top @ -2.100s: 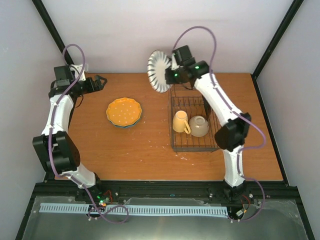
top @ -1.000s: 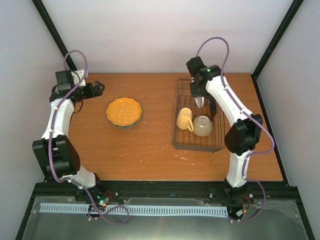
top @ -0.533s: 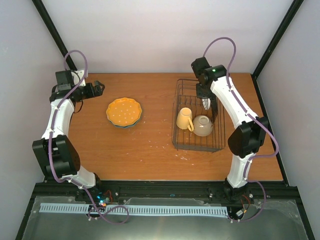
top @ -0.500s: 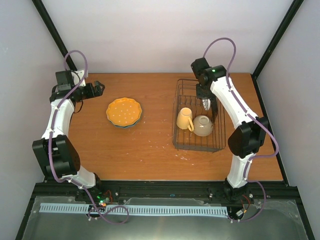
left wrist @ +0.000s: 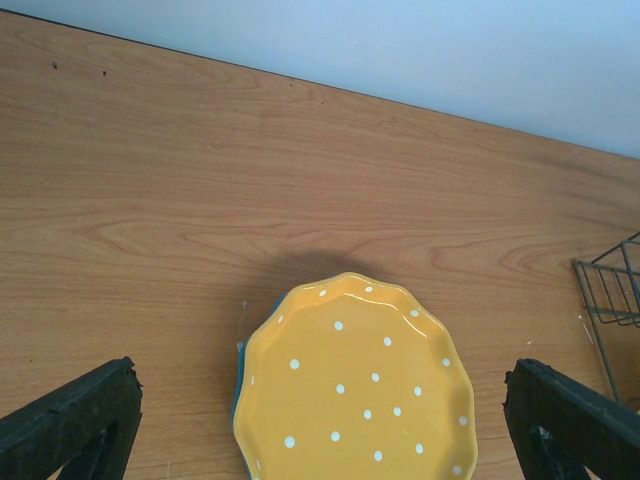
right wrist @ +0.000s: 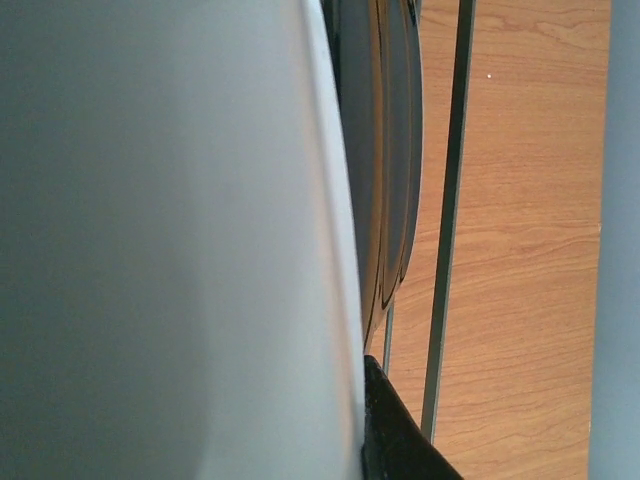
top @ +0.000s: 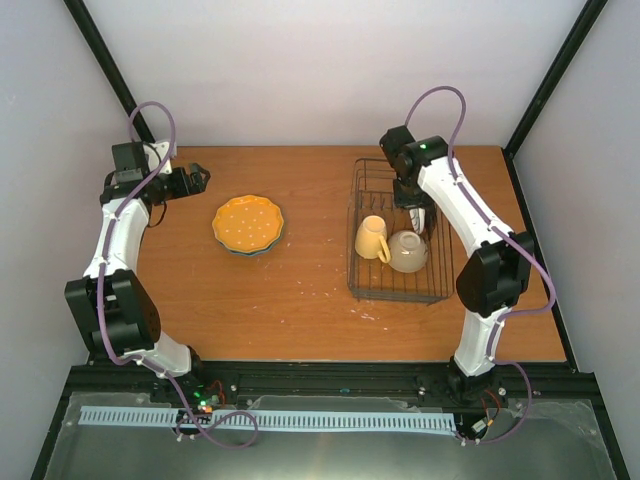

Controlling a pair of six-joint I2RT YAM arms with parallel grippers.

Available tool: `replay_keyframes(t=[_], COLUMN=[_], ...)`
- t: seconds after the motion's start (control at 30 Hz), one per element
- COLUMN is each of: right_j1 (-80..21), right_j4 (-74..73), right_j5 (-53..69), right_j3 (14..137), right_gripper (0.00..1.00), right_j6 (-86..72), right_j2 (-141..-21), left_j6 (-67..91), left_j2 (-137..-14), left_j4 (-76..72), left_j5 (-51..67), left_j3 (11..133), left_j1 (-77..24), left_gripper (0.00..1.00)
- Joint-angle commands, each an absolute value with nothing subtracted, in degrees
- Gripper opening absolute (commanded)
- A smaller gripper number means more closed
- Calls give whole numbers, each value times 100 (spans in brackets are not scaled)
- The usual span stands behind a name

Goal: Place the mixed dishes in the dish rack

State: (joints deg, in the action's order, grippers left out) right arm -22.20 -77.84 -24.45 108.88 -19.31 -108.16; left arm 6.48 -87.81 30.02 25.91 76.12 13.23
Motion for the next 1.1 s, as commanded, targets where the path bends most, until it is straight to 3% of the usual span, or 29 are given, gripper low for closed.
replay_keyframes(t=[0.0,0.5,1.07], right_j1=[-2160,-2161,-2162], right_j4=[-7830,-7420,-6687], right_j5=[-2891,-2597,-3536], right_j3=[10738,10015,11724], right_gripper=[3,3,3], right_j6=[-1876,-1897,-1298], right_j2=[-10894,-11372,-11697], left_j6=[534,527,472], left_j2=[-8713,-8693,-8803], left_j4=[2958,3041,3105], left_j5=[2599,2506,2351], left_j3=[7625,7650,7890], left_j1=[1339,1336,1337], left_gripper=[100,100,100])
